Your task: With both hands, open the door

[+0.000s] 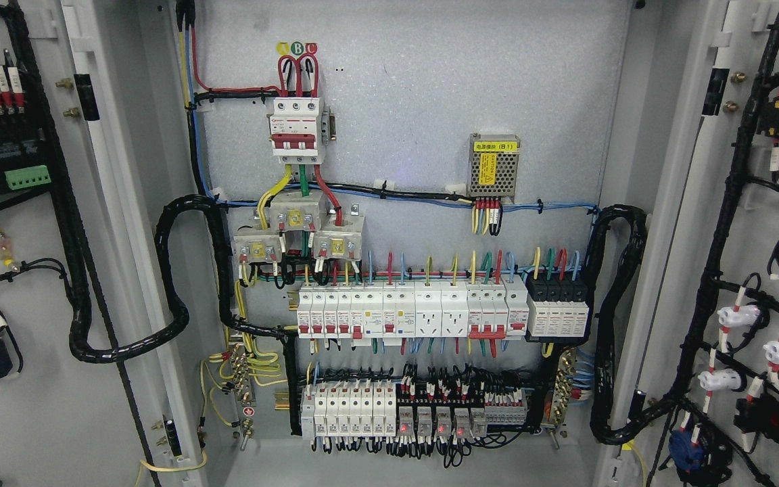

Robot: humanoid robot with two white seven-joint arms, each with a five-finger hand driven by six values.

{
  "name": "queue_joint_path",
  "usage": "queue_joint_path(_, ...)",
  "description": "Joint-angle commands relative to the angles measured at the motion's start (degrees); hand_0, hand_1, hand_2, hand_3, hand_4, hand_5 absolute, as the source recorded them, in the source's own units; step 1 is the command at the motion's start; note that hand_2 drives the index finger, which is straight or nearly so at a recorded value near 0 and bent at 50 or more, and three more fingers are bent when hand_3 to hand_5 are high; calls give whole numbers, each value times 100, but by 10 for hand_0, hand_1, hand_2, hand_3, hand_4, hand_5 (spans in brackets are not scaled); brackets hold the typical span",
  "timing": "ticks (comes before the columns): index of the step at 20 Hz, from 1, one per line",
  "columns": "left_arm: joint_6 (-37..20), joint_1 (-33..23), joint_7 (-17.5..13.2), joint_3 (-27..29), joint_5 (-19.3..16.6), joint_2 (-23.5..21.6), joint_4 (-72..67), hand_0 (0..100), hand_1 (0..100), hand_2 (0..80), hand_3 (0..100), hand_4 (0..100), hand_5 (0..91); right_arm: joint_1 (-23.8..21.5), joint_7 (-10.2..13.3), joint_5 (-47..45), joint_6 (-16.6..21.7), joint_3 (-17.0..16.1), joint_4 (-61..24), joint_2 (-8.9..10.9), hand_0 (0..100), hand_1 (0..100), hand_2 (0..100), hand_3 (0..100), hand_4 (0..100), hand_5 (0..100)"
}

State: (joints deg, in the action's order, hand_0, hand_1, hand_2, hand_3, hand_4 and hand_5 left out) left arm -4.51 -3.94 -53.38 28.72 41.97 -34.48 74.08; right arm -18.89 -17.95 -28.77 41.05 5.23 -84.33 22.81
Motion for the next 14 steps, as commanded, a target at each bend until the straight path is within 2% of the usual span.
queue_joint_path(1, -33, -63, 55, -717, -380, 555, 1194, 295, 0, 27, 27, 36, 0, 166, 28, 485, -185, 162, -110, -785, 218, 0, 0, 0, 0, 0)
queue_joint_path(2, -33, -115, 160, -823, -591, 730, 1379, 295, 0, 27, 27, 36, 0, 166, 37, 608, -229, 223, -162, -926, 218, 0, 0, 0, 0, 0)
queue_joint_path(5, -33, -335, 880, -1008, -1207, 1363, 1854, 295, 0, 27, 27, 36, 0, 175, 46, 785, -413, 364, -346, -1225, 218, 0, 0, 0, 0, 0)
queue_joint_path(8, -68, -449, 1696, -1394, -1323, 1733, 2066, 296, 0, 27, 27, 37, 0, 184, 55, 952, -755, 443, -426, -1498, 219, 0, 0, 0, 0, 0)
queue_joint_path(11, -77, -651, 2654, -1737, -1349, 1988, 2365, 296, 0, 27, 27, 37, 0, 192, 63, 1224, -879, 566, -426, -1761, 219, 0, 0, 0, 0, 0)
queue_joint_path(12, -85, -721, 2936, -1895, -1454, 2154, 2409, 296, 0, 27, 27, 37, 0, 219, 63, 1329, -888, 593, -426, -1823, 219, 0, 0, 0, 0, 0)
queue_joint_path(14, -208, -871, 3315, -2159, -1962, 2489, 2471, 296, 0, 27, 27, 37, 0, 289, 221, 1427, -967, 698, -426, -1876, 219, 0, 0, 0, 0, 0)
